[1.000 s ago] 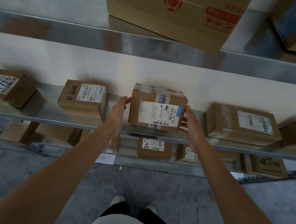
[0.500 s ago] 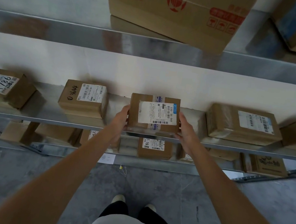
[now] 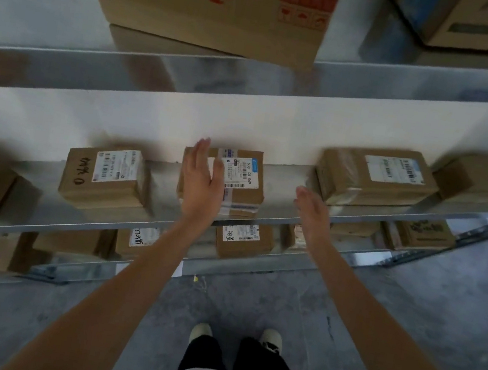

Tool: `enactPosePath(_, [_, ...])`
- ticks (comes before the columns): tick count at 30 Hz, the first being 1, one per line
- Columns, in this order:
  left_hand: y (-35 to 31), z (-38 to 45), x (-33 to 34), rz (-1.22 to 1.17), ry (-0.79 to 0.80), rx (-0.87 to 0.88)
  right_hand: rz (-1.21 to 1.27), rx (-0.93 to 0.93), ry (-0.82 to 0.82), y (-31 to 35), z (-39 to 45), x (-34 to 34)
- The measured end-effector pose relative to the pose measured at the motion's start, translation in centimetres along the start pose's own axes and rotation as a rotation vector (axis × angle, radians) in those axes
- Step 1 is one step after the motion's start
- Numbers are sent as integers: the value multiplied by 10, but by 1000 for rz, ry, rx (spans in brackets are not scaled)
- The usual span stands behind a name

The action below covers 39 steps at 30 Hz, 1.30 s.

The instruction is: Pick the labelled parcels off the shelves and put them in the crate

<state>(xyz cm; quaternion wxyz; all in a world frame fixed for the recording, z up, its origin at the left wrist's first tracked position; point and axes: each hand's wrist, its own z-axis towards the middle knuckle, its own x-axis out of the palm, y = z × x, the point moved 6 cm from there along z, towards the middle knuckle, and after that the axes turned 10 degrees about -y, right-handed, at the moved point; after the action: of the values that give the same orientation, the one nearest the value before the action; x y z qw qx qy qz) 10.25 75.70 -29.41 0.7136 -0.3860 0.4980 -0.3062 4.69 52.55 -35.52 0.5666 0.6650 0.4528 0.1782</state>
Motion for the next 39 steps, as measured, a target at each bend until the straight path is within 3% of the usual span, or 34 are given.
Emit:
enactPosePath(5, [-64, -37, 71, 13, 179, 205, -33, -108, -139, 18, 33, -71])
enactPosePath(9, [-79, -67, 127, 11, 271, 183, -53, -242, -196, 19, 62, -121])
enactPosePath(11, [-78, -76, 156, 9, 279, 71, -77, -277, -251, 14, 84, -150])
enactPosePath(14, [-79, -83, 197, -63, 253, -239, -113, -315, -302, 12, 122, -196])
enactPosePath(18, [-87, -91, 232, -165, 227, -563, -237, -303, -263, 2, 176, -236])
enactPosePath(22, [-81, -89, 259, -160, 289, -647, -232, -162, -235, -5, 211, -247])
enactPosePath(26, [-19, -80, 301, -207, 331, -726, -186, 10, -136, -13, 225, -241])
enactPosePath(32, [-74, -89, 268, -302, 221, -693, -105, -17, -108, -23, 220, -240])
enactPosePath(35, [-77, -100, 250, -459, 66, -671, -21, -99, -123, -30, 206, -242])
enactPosePath(39, [-69, -101, 237, -512, -5, -627, -15, -194, -141, -30, 189, -238])
